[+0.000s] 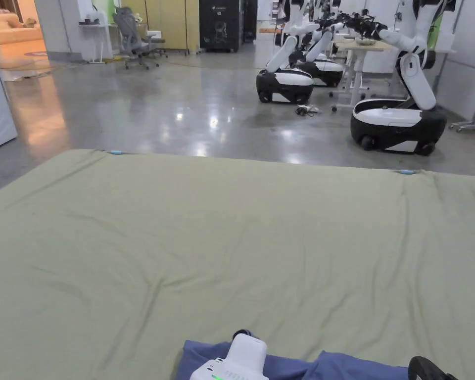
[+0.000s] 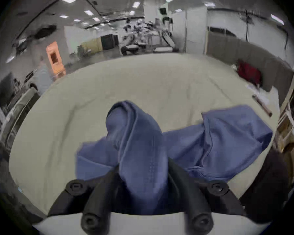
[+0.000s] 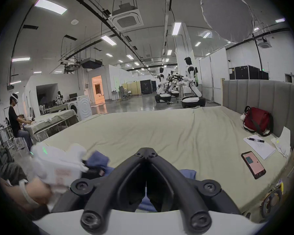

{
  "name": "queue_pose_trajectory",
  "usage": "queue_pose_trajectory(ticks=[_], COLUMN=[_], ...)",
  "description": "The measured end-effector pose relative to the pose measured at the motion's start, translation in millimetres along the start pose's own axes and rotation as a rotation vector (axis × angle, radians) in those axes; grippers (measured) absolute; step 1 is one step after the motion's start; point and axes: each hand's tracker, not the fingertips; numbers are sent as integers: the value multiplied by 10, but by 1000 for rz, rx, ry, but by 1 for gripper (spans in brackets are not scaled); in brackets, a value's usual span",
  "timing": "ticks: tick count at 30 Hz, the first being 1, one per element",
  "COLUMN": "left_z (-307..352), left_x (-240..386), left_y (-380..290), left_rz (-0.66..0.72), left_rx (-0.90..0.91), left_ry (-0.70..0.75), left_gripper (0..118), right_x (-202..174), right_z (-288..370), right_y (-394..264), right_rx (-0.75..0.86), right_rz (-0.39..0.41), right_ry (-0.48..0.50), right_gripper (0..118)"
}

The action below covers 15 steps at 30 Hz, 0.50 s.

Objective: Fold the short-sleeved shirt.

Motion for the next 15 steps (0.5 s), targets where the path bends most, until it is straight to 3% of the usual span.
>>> queue_pose_trajectory(ticks=[1,2,4,9,11,14,15], left_z=[-76,-89,10,675,848,635,500], left_x=[41,18,-79,-393,-629,-975,-1061], left_y=[-20,-31,-20,44,-31,-96,-112], left_rz=[-13,-1,85,140,217,359,399], left_rx=[-37,-35,-12,254,356,226,165], left_ry=[8,-11,-90,-282,-240,-142,-167], left_gripper=[20,37,86,96,96,95,89], right_x=[19,35,56,97,103,131,138], right_z=[10,14,9,-11,-9,-32,-44], right_y=[3,2,-4,-18,-23,-39,-47], right_rx=[-1,-3,-6,-12,-12,-17,-21], right_rz=[-10,-17,-19,-18,-10,-20,-25], right_ry=[3,5,5,18,15,16,19], right_gripper=[4,4,4,4,4,4,4])
